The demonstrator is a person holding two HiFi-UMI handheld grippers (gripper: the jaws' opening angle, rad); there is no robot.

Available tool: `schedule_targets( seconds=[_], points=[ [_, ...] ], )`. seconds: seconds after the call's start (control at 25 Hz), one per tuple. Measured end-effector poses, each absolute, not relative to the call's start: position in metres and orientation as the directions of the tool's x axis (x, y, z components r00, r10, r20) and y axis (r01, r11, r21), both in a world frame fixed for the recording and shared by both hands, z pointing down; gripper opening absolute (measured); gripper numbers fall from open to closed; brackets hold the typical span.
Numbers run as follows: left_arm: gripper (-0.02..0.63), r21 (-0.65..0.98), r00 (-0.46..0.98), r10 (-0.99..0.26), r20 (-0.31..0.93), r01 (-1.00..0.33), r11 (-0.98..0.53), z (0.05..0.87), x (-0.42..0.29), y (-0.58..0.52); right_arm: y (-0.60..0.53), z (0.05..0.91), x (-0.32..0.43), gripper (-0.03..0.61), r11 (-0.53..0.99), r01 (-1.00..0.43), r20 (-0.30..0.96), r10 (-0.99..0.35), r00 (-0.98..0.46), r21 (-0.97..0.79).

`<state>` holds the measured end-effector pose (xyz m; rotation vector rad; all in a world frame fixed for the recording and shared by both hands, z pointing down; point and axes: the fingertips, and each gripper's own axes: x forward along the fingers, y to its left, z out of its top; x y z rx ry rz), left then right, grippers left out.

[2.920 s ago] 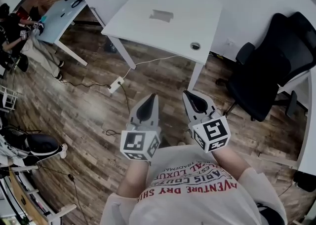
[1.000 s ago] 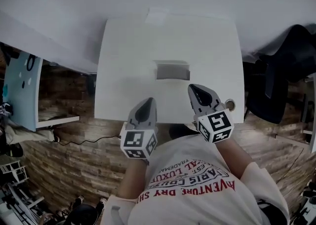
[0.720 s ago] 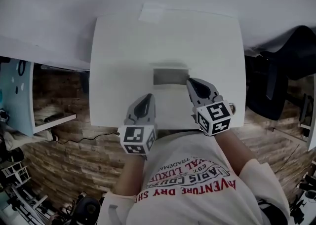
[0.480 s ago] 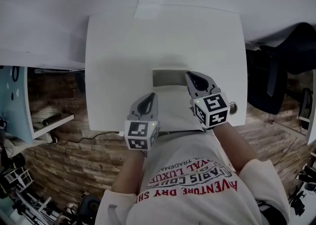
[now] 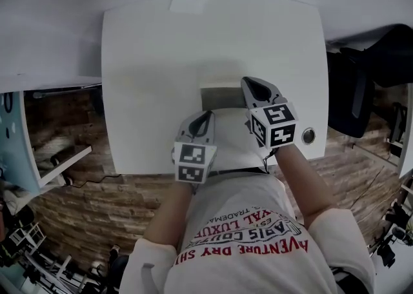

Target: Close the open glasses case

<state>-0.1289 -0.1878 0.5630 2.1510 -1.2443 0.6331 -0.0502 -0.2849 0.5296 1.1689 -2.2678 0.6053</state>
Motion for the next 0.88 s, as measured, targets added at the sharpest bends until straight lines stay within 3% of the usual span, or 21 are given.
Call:
schedule_targets(
  seconds=[0.88],
  points=[
    [-0.002, 0.246, 0.487, -0.548, 0.68, -0.855, -0.456, 0.582, -0.129, -0.184, -0.251, 0.547, -0.047, 0.012, 0.473, -0.869, 0.637, -0.628, -0.447, -0.143]
  ],
)
